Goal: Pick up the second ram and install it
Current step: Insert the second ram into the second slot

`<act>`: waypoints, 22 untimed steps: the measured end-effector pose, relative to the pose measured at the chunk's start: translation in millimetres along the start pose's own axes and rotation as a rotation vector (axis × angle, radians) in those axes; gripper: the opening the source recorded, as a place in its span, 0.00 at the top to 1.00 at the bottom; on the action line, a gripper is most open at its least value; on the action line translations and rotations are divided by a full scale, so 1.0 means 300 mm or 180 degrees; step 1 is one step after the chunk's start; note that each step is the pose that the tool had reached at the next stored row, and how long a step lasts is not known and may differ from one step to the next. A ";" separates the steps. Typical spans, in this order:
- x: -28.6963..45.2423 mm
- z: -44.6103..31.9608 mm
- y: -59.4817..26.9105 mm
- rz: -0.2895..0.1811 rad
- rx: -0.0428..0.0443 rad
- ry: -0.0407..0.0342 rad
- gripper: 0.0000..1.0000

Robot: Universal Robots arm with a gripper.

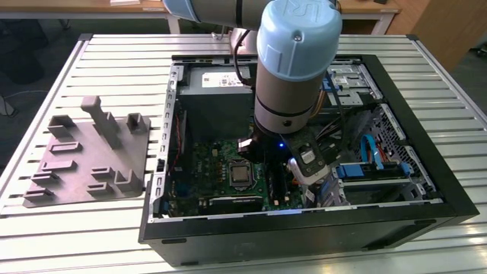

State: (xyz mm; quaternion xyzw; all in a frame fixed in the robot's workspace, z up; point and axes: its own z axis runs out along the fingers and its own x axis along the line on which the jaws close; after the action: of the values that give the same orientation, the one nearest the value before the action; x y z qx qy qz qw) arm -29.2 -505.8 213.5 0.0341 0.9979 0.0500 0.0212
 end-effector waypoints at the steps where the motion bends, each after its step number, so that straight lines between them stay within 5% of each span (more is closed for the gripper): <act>1: 0.000 0.000 0.000 0.0000 0.0000 0.0000 0.86; 6: 0.000 0.000 0.000 0.0000 0.0002 0.0000 0.86; 16: -0.010 -0.006 0.004 -0.0014 0.0076 0.0010 0.86; 22: -0.010 -0.005 0.015 -0.0057 0.0078 0.0015 0.86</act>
State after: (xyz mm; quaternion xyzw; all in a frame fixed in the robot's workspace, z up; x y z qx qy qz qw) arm -25.9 -501.6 215.6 0.0254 0.9988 0.0376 0.0188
